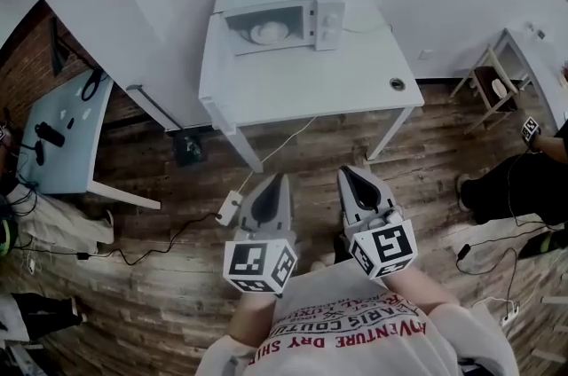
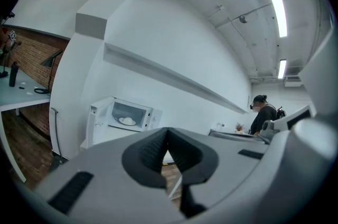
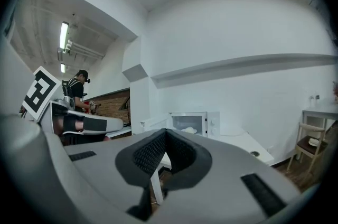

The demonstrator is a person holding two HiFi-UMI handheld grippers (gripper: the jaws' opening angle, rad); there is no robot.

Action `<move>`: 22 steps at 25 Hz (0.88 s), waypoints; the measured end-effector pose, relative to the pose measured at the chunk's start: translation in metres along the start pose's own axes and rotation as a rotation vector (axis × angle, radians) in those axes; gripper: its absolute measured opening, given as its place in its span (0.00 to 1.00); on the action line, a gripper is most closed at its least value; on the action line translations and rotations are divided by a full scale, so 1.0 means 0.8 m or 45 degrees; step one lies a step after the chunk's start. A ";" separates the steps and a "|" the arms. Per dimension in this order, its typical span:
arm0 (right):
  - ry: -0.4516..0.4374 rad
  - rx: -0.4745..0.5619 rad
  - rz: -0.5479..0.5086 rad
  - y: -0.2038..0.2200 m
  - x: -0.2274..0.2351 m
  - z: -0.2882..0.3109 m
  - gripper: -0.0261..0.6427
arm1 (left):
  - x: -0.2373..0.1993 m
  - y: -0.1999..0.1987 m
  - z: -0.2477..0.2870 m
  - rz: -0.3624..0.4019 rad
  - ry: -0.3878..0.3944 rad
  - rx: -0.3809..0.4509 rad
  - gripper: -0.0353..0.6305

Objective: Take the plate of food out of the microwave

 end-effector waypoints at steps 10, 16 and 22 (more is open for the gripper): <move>-0.106 -0.009 -0.004 0.011 0.053 0.103 0.04 | -0.038 0.005 0.095 0.015 -0.091 -0.031 0.06; -0.174 -0.012 0.002 -0.007 0.131 0.202 0.04 | -0.069 -0.025 0.203 0.003 -0.179 -0.008 0.06; -0.266 -0.006 -0.002 -0.035 0.223 0.311 0.04 | -0.104 -0.055 0.335 -0.030 -0.283 0.041 0.06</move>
Point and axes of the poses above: the fingertips, and each gripper's own axes: z forward along the fingers, x to its right, y out of its underside, the point moved 2 cm from there along -z, backward along the fingers, and after that the axes turned 2 degrees about x, right-handed, at the moved point
